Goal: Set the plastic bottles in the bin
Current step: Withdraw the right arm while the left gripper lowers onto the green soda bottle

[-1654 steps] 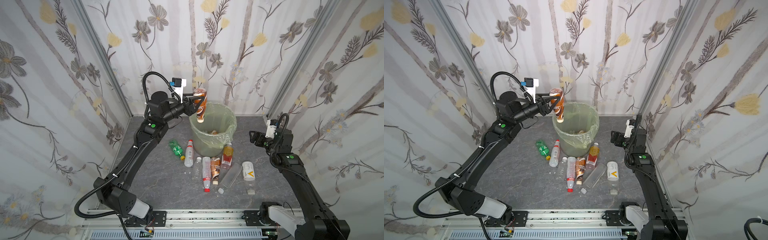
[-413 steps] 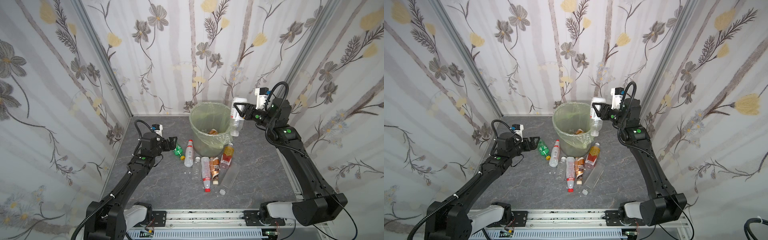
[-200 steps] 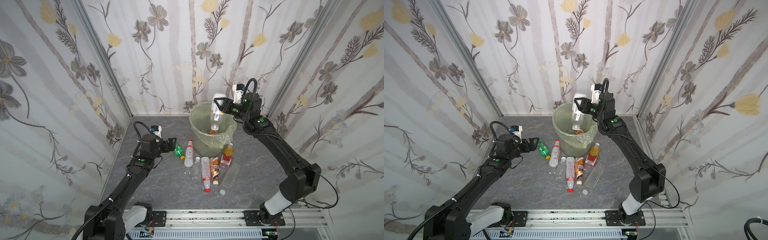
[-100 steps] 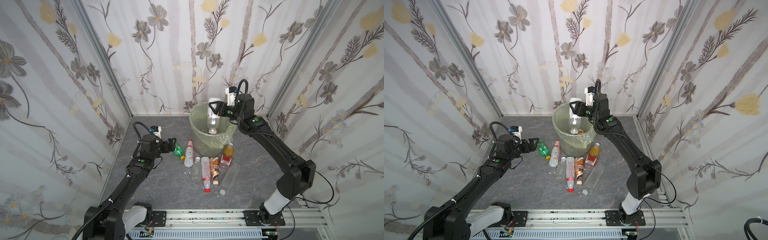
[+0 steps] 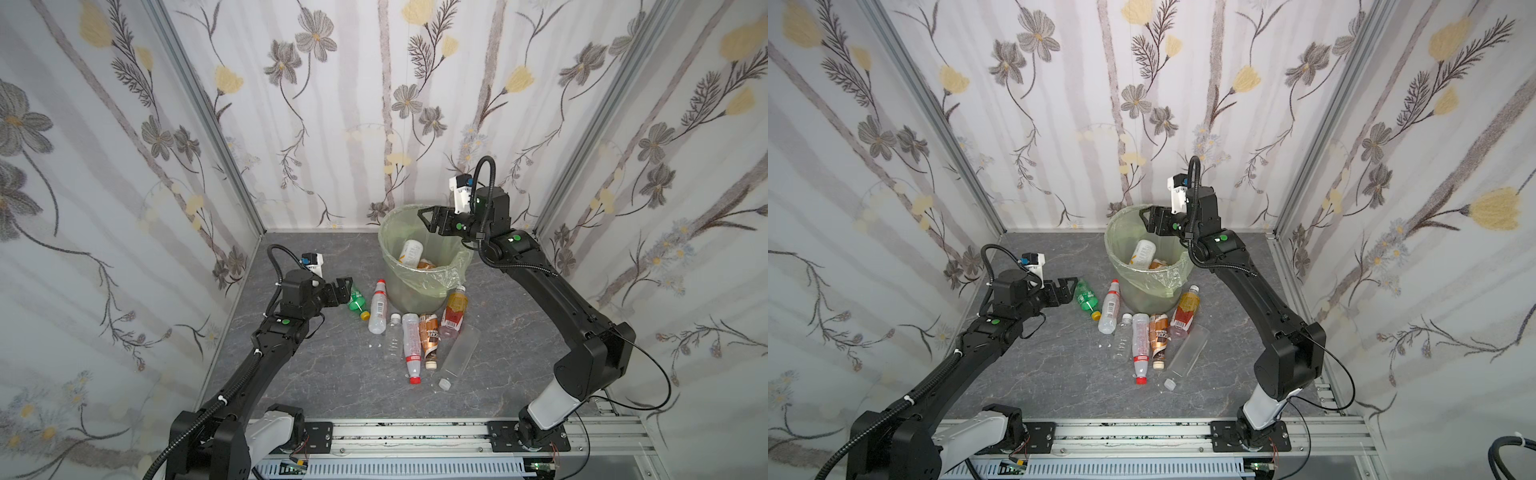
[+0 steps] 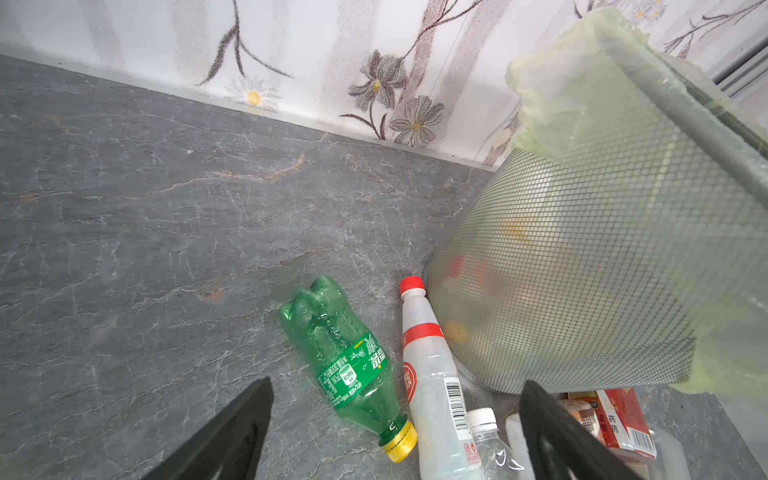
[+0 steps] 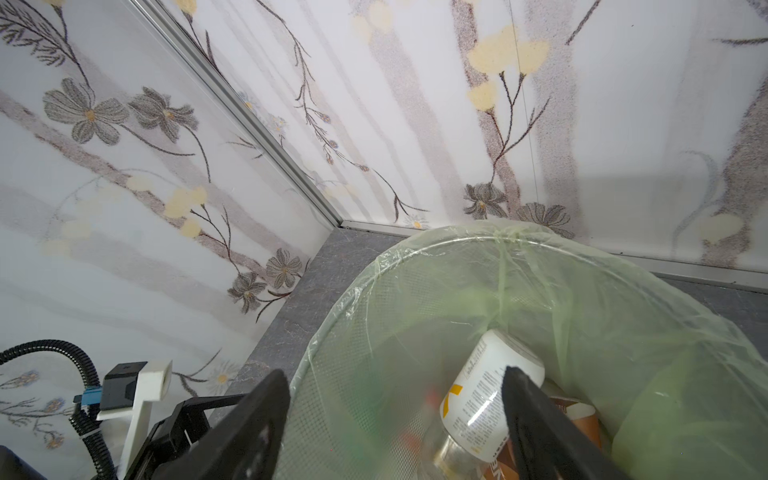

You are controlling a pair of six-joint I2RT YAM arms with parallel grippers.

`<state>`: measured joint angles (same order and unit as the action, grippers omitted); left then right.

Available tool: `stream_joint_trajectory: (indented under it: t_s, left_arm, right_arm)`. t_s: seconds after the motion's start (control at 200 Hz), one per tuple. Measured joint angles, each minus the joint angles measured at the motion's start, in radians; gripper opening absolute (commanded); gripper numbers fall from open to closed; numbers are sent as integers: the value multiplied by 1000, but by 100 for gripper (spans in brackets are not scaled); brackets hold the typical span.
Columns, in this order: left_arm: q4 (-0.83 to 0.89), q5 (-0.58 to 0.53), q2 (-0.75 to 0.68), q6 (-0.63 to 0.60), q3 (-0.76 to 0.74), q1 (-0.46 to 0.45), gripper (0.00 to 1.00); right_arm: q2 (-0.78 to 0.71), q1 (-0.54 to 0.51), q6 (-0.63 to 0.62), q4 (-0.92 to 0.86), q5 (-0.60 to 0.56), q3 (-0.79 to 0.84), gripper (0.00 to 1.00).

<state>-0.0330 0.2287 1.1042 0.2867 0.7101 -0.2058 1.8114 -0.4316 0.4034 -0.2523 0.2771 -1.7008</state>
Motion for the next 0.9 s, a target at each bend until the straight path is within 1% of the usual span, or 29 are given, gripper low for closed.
stream_joint_trajectory:
  t_s: [0.17, 0.435, 0.59, 0.705, 0.795, 0.904]
  left_arm:
    - [0, 0, 3, 0, -5, 0, 94]
    - [0, 0, 41, 0, -2, 0, 94]
    - [0, 2, 65, 1, 9, 0, 94]
    - [-1, 5, 92, 5, 17, 0, 93]
    - [-1, 8, 122, 13, 21, -2, 93]
    - [-3, 8, 169, 28, 30, -10, 92]
  right_arm:
    - [-62, 2, -48, -38, -63, 31, 84]
    - [-245, 49, -97, -47, -151, 220, 88]
    - [-370, 116, -98, 5, -160, 361, 90]
    - [-444, 191, -86, 36, -161, 463, 91]
    - [-491, 247, -72, 49, -160, 520, 92]
    - [-526, 289, -68, 68, -153, 571, 92]
